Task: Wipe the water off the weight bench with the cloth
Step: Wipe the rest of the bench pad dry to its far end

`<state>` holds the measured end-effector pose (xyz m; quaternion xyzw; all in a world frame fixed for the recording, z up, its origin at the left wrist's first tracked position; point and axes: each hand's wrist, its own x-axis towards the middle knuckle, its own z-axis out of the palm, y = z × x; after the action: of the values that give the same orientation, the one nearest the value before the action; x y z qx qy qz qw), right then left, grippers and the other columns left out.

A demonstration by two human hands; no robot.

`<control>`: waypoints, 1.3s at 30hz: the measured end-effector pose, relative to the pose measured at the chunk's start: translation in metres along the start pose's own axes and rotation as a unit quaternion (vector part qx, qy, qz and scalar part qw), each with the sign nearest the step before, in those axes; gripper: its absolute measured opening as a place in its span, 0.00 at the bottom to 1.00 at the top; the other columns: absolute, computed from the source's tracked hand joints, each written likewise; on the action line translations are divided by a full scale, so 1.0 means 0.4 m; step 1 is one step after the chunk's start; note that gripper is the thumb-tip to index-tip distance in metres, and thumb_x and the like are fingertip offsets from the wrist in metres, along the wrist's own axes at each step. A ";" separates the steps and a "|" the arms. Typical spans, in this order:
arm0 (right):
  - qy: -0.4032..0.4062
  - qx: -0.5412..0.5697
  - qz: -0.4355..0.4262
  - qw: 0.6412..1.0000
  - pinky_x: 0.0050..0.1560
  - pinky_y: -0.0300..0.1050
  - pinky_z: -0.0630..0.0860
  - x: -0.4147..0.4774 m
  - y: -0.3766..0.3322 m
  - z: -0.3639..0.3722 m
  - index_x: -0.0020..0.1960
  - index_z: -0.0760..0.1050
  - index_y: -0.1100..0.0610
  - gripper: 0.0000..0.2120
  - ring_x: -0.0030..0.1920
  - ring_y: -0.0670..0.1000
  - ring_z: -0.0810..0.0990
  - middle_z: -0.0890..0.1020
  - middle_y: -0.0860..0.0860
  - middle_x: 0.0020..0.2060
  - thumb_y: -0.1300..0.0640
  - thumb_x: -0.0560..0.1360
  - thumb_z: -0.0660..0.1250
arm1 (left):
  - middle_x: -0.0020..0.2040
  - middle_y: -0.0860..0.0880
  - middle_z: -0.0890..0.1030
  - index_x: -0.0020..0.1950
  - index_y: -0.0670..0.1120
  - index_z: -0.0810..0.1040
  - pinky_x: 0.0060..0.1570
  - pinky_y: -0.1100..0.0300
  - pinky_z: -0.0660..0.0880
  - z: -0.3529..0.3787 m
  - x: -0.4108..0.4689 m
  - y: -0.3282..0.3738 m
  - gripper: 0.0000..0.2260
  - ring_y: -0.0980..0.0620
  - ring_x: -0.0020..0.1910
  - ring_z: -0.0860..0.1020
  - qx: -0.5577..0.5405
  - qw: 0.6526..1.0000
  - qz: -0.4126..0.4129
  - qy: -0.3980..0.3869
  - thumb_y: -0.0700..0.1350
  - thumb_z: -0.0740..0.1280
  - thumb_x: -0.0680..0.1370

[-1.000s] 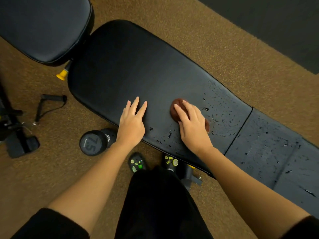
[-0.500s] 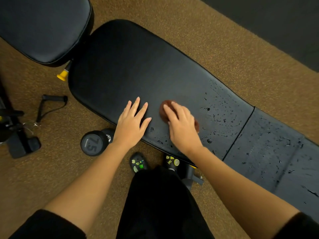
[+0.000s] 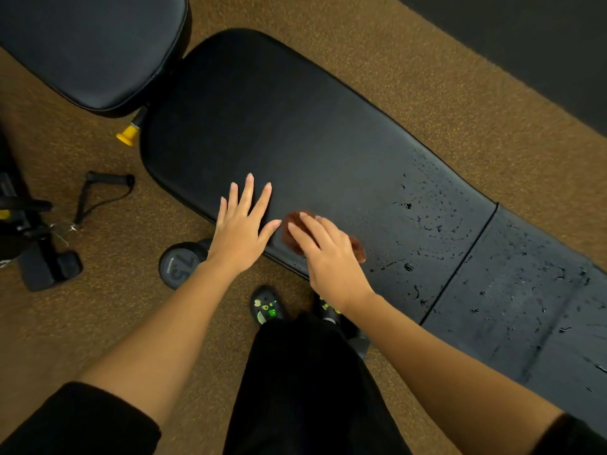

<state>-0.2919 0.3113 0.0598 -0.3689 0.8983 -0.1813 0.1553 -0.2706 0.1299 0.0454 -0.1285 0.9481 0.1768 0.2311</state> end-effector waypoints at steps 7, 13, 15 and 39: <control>-0.047 -0.029 -0.105 0.993 0.58 0.54 0.72 -0.087 0.069 -0.016 0.65 0.73 0.57 0.26 0.65 0.58 0.67 0.74 0.57 0.65 0.66 0.67 0.60 | 0.77 0.46 0.40 0.76 0.53 0.44 0.72 0.48 0.40 0.007 0.002 -0.009 0.29 0.43 0.75 0.40 0.001 1.000 0.008 0.012 0.58 0.52 0.80; -0.004 0.007 -0.022 1.000 0.59 0.59 0.71 -0.022 0.043 -0.022 0.65 0.72 0.60 0.27 0.63 0.63 0.72 0.73 0.59 0.65 0.70 0.66 0.68 | 0.77 0.45 0.42 0.77 0.51 0.45 0.72 0.46 0.43 0.009 0.004 -0.008 0.29 0.41 0.75 0.42 0.003 1.000 0.009 0.022 0.57 0.53 0.80; -0.013 0.021 -0.037 0.999 0.59 0.60 0.71 -0.023 0.016 -0.006 0.65 0.73 0.60 0.29 0.64 0.63 0.71 0.73 0.59 0.65 0.70 0.64 0.70 | 0.77 0.46 0.42 0.77 0.52 0.44 0.73 0.47 0.43 0.008 0.003 -0.008 0.29 0.42 0.75 0.41 0.010 1.000 0.007 0.018 0.57 0.53 0.80; -0.081 0.002 -0.122 0.989 0.59 0.56 0.71 -0.149 0.133 -0.056 0.65 0.73 0.56 0.28 0.66 0.58 0.66 0.73 0.56 0.66 0.65 0.65 0.58 | 0.77 0.46 0.43 0.77 0.51 0.47 0.72 0.46 0.44 -0.001 0.005 0.007 0.28 0.41 0.75 0.42 0.002 1.000 -0.003 0.015 0.57 0.54 0.80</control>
<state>-0.2931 0.3941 0.0650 -0.4890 0.8308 -0.1699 0.2045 -0.2733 0.1320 0.0455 -0.1339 0.9514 0.1720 0.2173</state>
